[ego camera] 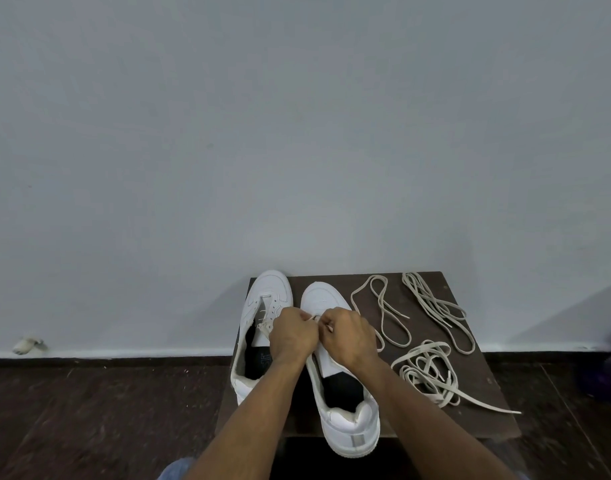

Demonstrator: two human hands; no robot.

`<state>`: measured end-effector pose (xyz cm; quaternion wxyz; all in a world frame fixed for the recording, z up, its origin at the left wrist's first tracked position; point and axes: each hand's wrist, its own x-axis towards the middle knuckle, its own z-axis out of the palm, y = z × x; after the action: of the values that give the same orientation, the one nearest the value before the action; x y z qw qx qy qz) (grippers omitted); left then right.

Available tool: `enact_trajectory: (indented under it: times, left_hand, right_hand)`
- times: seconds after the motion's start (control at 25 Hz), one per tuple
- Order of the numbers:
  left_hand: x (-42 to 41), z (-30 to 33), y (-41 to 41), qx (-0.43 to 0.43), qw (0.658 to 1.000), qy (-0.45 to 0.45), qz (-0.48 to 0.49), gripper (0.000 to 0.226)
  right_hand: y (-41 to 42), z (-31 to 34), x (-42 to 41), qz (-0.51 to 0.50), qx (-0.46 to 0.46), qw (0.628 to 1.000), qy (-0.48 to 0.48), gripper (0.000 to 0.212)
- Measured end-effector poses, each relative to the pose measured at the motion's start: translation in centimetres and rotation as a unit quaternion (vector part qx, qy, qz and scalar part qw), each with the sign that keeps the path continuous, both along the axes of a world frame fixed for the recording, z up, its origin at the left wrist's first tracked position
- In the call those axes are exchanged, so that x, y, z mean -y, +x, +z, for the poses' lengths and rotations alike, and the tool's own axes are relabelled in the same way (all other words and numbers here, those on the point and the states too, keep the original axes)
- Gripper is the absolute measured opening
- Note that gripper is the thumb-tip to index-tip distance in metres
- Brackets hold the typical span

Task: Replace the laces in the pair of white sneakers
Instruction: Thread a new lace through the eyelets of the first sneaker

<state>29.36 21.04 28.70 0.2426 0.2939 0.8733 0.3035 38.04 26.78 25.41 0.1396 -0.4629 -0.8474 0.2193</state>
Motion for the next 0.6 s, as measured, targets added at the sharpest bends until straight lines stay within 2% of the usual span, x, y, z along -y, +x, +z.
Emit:
enact_trajectory:
  times: [0.12,0.2,0.32,0.48,0.6]
  left_hand:
    - [-0.2,-0.3,0.0,-0.011,1.0,0.008,-0.016,0.021]
    - [-0.4,-0.7,-0.4,-0.003,1.0,0.02,0.001,0.021]
    - [-1.2,-0.8,-1.2,-0.01,1.0,-0.019,-0.007,0.019]
    - [-2.2,-0.5,-1.7,-0.091,0.988,-0.094,-0.085,0.024]
    - [-1.5,0.0,-1.6,-0.171,0.976,-0.082,-0.106,0.023]
  right_hand:
    - [-0.3,0.3,-0.2,0.026,0.028,0.999,0.037,0.025]
    - [-0.5,0.4,-0.3,0.044,0.039,0.997,0.05,0.025]
    - [-0.6,0.1,-0.3,0.04,0.024,0.998,0.031,0.024]
    - [0.4,0.1,-0.1,0.056,-0.021,0.998,-0.021,0.025]
    - [2.7,0.8,2.4,0.07,-0.112,0.99,0.04,0.028]
